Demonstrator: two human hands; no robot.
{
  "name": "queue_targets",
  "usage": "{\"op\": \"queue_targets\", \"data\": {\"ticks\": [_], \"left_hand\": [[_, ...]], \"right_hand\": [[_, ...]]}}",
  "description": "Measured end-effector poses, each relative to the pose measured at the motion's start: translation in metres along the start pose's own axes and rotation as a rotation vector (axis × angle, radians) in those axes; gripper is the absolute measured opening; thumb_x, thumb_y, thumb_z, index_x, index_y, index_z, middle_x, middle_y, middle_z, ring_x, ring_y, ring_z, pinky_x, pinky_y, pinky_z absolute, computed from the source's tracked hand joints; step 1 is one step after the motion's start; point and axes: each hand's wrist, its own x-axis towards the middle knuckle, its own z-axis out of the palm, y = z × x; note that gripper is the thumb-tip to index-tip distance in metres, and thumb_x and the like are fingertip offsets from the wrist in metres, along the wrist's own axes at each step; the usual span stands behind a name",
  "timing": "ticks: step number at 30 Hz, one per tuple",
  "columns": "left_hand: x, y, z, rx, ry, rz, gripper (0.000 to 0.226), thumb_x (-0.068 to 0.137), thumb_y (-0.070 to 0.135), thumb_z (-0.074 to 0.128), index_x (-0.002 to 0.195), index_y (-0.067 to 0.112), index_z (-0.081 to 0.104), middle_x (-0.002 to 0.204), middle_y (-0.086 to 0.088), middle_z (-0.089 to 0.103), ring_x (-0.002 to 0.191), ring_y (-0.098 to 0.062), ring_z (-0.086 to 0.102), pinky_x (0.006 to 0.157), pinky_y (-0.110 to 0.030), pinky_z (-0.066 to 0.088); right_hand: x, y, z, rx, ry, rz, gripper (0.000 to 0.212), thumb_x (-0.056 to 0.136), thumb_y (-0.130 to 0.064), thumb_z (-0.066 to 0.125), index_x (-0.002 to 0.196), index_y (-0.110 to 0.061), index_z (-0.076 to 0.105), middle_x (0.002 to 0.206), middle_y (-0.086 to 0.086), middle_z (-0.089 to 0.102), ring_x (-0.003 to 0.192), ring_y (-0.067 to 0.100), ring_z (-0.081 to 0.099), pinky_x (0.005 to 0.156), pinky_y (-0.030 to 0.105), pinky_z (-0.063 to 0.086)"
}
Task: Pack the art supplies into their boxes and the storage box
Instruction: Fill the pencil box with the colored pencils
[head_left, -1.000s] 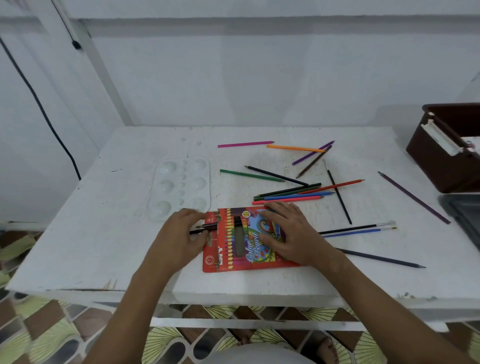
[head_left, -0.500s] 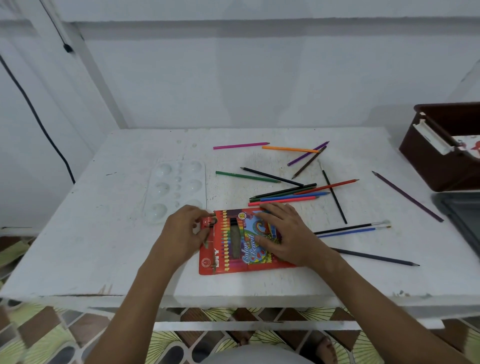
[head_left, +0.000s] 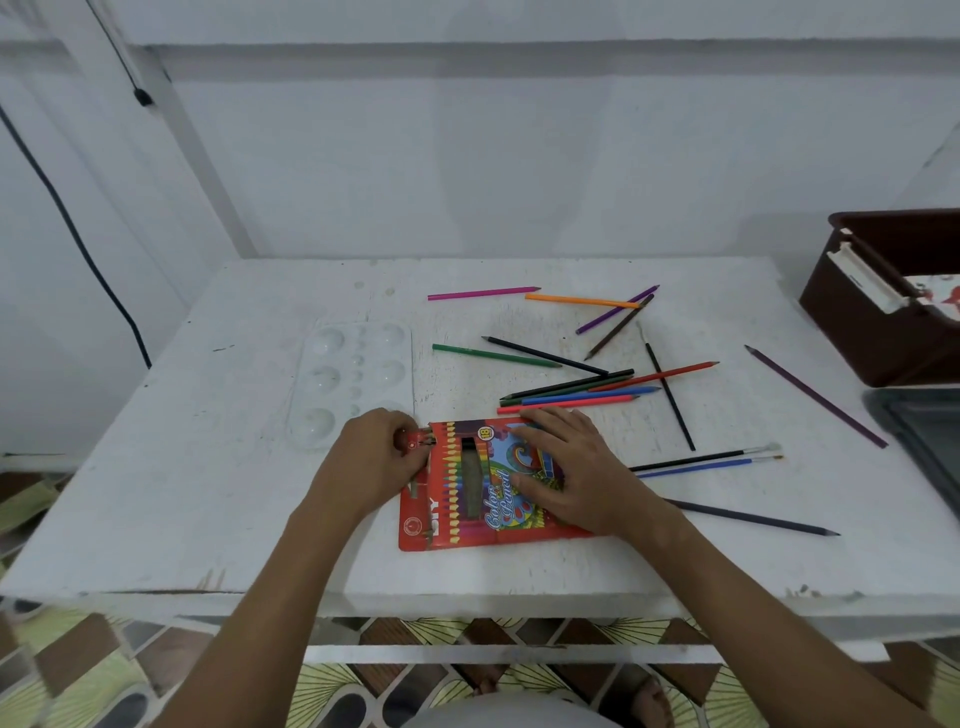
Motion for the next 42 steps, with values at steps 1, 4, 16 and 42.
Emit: {"op": "queue_targets", "data": {"ticks": [1, 4, 16, 42], "left_hand": [[0.0, 0.0, 0.0, 0.008, -0.004, -0.005, 0.024, 0.086, 0.037, 0.066, 0.092, 0.014, 0.069, 0.081, 0.004, 0.064, 0.072, -0.008, 0.058, 0.063, -0.019, 0.045], [-0.003, 0.003, 0.004, 0.005, -0.029, 0.012, 0.027, 0.091, 0.036, 0.06, 0.103, 0.014, 0.071, 0.086, -0.001, 0.064, 0.076, -0.01, 0.06, 0.066, -0.02, 0.045], [-0.001, 0.007, 0.009, -0.019, -0.026, 0.005, 0.027, 0.092, 0.031, 0.059, 0.106, 0.01, 0.068, 0.084, 0.001, 0.061, 0.071, -0.008, 0.054, 0.06, -0.008, 0.033], [0.131, 0.065, -0.004, 0.469, -0.321, 0.329, 0.024, 0.093, 0.018, 0.056, 0.116, 0.024, 0.058, 0.114, -0.001, 0.059, 0.092, -0.017, 0.056, 0.081, -0.031, 0.049]], "right_hand": [[0.0, 0.0, 0.0, 0.001, 0.0, 0.002, 0.076, 0.081, -0.073, 0.03, 0.14, -0.026, 0.04, 0.151, -0.005, 0.031, 0.142, 0.011, 0.017, 0.118, 0.033, 0.009], [0.0, -0.001, -0.001, 0.003, -0.002, 0.005, 0.078, 0.08, -0.074, 0.028, 0.141, -0.026, 0.041, 0.151, -0.005, 0.031, 0.142, 0.01, 0.017, 0.117, 0.029, 0.006], [0.0, 0.001, 0.001, 0.004, 0.009, 0.002, 0.075, 0.082, -0.073, 0.029, 0.14, -0.026, 0.041, 0.151, -0.004, 0.032, 0.142, 0.01, 0.018, 0.118, 0.034, 0.01], [-0.001, 0.003, 0.002, -0.003, 0.026, 0.007, 0.068, 0.083, -0.067, 0.04, 0.139, -0.028, 0.041, 0.151, -0.005, 0.032, 0.142, 0.01, 0.017, 0.119, 0.035, 0.011]]}}
